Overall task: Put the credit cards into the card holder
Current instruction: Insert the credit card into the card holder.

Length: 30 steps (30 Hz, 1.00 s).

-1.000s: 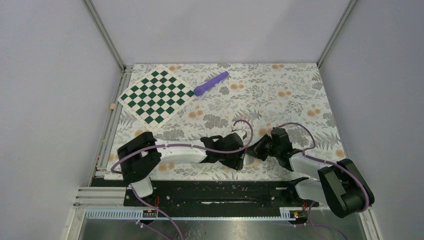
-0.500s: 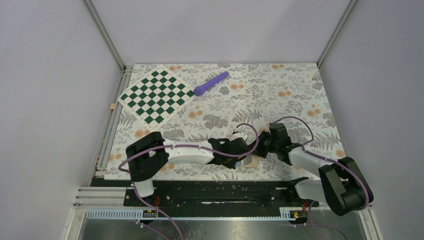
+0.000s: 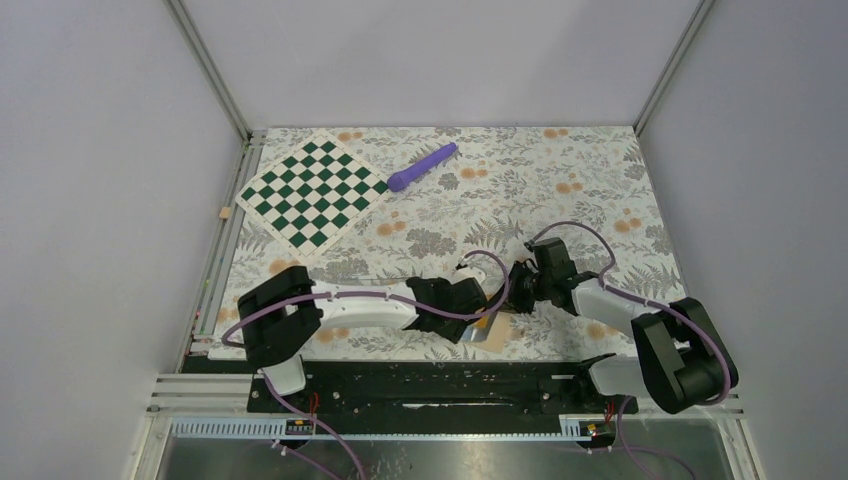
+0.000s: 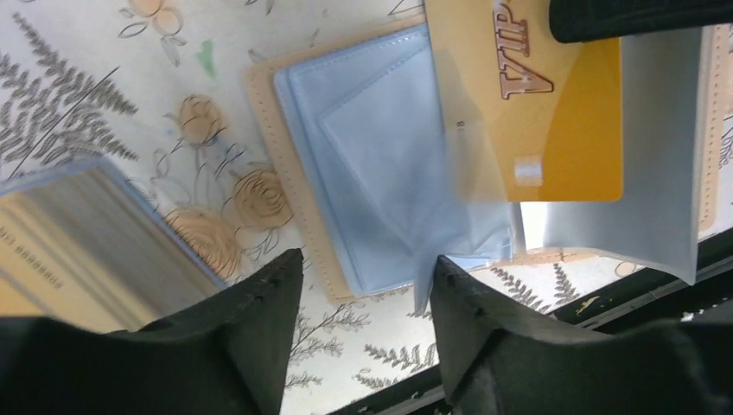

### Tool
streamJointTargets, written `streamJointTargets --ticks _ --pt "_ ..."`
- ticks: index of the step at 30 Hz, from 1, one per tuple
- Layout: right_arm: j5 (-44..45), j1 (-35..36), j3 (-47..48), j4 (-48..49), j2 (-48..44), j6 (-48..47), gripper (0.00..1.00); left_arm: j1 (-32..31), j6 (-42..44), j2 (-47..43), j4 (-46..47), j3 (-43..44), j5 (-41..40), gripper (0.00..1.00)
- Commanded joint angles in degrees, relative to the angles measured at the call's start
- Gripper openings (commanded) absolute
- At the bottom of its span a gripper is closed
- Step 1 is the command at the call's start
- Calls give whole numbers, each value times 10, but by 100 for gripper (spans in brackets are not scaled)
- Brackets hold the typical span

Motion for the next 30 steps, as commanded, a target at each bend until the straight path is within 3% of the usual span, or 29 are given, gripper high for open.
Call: streamJointTargets --ticks 1,4,8,13,22,26,30 --pt "-47 0 -4 40 33 -7 0 -4 19 -58 -33 -1 -45 59" --pt "-56 0 -10 58 44 1 0 4 20 -79 -35 1 -32 61" --pt "-56 0 -20 60 32 4 0 41 15 -107 17 -16 64 61" --pt "-34 0 -3 -10 -8 -28 0 95 -36 -141 98 -62 155 61" --pt "-1 0 18 -84 -41 -56 0 103 -76 -35 96 -46 201 62" --pt "-11 1 10 -64 -64 -64 0 101 -91 -7 123 -58 221 55" --pt "-7 0 9 -67 -83 -76 0 101 -100 7 116 -64 211 40"
